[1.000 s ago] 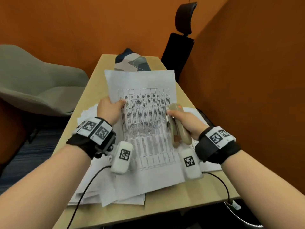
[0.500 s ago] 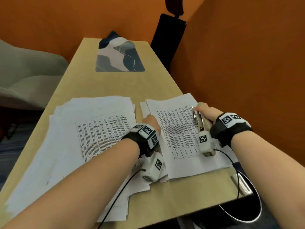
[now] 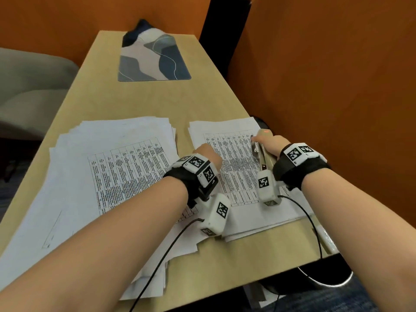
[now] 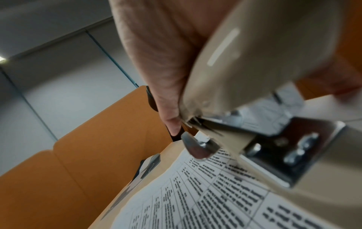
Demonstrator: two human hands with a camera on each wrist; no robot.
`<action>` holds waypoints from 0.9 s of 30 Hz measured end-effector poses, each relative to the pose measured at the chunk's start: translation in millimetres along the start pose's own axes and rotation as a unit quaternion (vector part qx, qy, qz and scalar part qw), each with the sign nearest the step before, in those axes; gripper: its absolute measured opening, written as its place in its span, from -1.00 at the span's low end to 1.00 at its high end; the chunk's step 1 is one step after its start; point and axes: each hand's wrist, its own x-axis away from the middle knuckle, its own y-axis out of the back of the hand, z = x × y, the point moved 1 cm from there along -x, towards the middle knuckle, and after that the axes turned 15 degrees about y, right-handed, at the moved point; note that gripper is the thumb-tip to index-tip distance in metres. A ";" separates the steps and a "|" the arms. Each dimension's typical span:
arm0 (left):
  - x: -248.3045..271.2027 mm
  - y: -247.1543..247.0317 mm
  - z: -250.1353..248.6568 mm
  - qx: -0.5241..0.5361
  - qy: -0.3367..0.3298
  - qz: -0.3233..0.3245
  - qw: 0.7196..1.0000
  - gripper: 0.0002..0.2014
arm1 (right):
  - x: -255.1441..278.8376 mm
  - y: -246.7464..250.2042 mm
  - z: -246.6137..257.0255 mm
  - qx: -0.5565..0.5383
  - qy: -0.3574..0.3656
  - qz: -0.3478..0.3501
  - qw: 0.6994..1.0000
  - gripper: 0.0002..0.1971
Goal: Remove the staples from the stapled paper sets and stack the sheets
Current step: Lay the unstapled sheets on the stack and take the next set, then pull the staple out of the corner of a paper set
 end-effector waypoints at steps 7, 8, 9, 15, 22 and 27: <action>-2.3 15.0 8.0 0.038 -0.003 0.030 0.999 -0.82 | 8.4 1.6 9.3 0.049 0.033 -0.014 0.998 -0.40; -1.1 23.3 9.4 0.042 -0.012 0.031 0.999 -0.72 | 11.6 1.3 15.0 0.062 0.050 -0.018 0.997 -0.45; -2.0 32.1 12.2 0.048 -0.017 0.023 0.998 -0.63 | 14.8 -0.4 22.0 0.082 0.072 -0.012 0.994 -0.53; -14.7 97.0 52.7 -0.014 0.009 -0.075 0.997 -0.86 | 31.8 -28.6 67.2 0.231 0.182 0.096 0.951 -0.69; -44.9 143.3 112.3 -0.251 0.061 -0.141 0.956 -0.64 | 35.2 -57.9 92.0 0.375 0.191 0.130 0.898 -0.74; -60.3 155.0 127.4 -0.279 0.079 -0.119 0.950 -0.71 | 32.2 -73.2 112.5 0.332 0.192 0.032 0.923 -0.51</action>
